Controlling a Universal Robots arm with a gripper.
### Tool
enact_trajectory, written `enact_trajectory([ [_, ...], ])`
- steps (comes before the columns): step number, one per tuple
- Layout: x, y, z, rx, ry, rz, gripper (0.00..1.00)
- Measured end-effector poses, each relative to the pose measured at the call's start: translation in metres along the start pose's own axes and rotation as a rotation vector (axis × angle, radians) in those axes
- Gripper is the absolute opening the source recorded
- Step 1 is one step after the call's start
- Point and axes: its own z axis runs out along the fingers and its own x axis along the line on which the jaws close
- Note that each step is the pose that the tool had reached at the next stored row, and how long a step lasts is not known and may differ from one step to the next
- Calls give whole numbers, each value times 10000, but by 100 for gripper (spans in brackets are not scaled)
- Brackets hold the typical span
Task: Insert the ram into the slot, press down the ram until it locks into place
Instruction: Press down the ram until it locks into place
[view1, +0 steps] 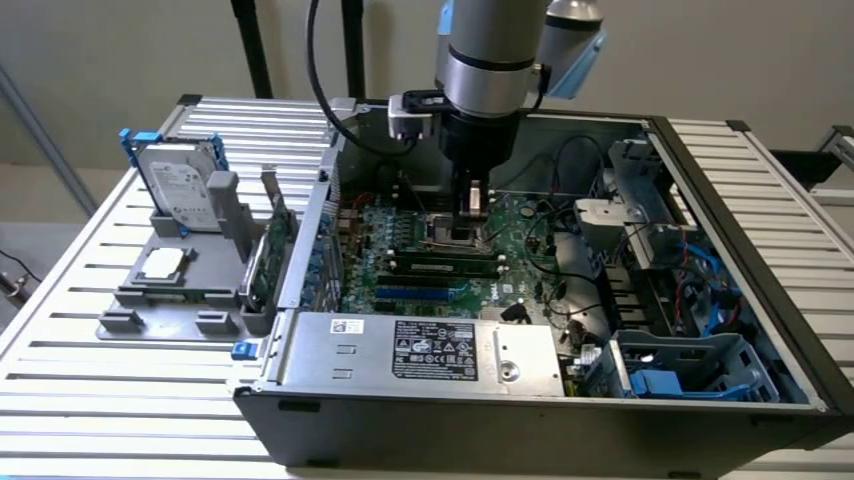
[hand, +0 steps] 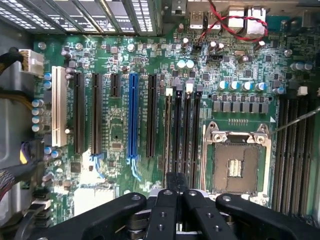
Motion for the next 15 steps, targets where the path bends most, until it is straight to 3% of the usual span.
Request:
enact_trajectory([
  [3, 30, -15, -50, -19, -1, 1, 11],
  [15, 33, -15, -51, -21, -13, 2, 11],
])
